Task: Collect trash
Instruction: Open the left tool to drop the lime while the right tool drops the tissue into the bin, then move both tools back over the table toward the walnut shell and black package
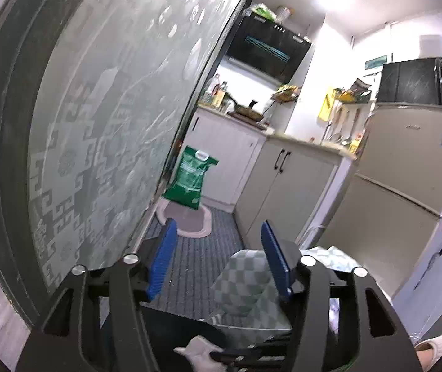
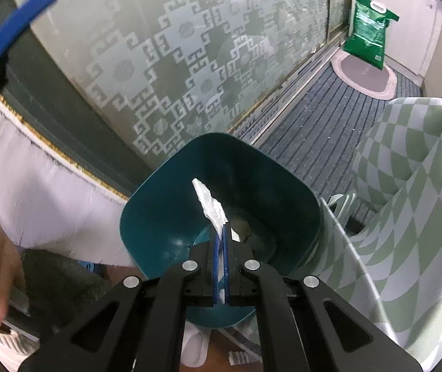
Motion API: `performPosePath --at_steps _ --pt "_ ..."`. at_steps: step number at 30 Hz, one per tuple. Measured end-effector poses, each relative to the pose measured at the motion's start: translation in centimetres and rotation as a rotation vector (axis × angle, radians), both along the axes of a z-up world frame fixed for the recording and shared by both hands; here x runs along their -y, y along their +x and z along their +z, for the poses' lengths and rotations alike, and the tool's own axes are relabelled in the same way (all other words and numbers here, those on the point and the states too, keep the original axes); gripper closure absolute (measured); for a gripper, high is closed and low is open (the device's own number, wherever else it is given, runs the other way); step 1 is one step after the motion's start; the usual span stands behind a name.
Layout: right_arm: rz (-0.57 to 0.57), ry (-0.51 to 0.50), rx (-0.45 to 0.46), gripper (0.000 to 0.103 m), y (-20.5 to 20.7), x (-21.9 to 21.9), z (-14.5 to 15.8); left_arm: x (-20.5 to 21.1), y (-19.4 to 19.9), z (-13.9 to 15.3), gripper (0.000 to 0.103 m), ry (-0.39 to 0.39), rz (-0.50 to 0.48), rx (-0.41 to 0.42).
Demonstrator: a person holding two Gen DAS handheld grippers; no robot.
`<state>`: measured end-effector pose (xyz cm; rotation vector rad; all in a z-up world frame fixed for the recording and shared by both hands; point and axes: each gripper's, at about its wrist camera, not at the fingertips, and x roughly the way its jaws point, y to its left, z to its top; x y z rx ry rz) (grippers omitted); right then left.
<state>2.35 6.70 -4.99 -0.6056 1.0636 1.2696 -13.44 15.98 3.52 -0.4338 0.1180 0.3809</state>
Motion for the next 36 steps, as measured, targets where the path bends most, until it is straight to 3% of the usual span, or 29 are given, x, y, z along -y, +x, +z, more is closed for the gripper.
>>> performPosePath --at_steps 1,3,5,13,23,28,36 --pt "0.003 -0.005 0.005 0.096 -0.2 0.1 -0.1 0.1 -0.1 0.2 0.042 -0.001 -0.006 0.012" --pt "0.007 -0.006 0.006 0.072 -0.4 0.0 -0.2 0.4 -0.1 0.5 0.041 0.002 -0.016 0.033" --pt "0.012 0.001 0.005 0.061 -0.6 0.1 -0.1 0.6 -0.6 0.9 0.038 0.008 -0.022 0.055" --pt "0.017 0.08 0.054 0.061 -0.8 0.5 2.6 1.7 -1.0 2.1 0.031 0.029 -0.065 0.12" --pt "-0.109 0.231 0.144 0.053 3.4 3.6 8.2 3.0 0.4 2.2 0.025 0.061 -0.092 0.115" --pt "-0.188 0.273 0.201 0.049 6.3 6.6 10.4 4.0 1.8 1.8 0.022 0.073 -0.128 0.091" --pt "-0.318 0.304 0.269 0.047 11.2 12.7 12.3 7.4 6.2 0.5 0.018 0.135 -0.192 -0.014"
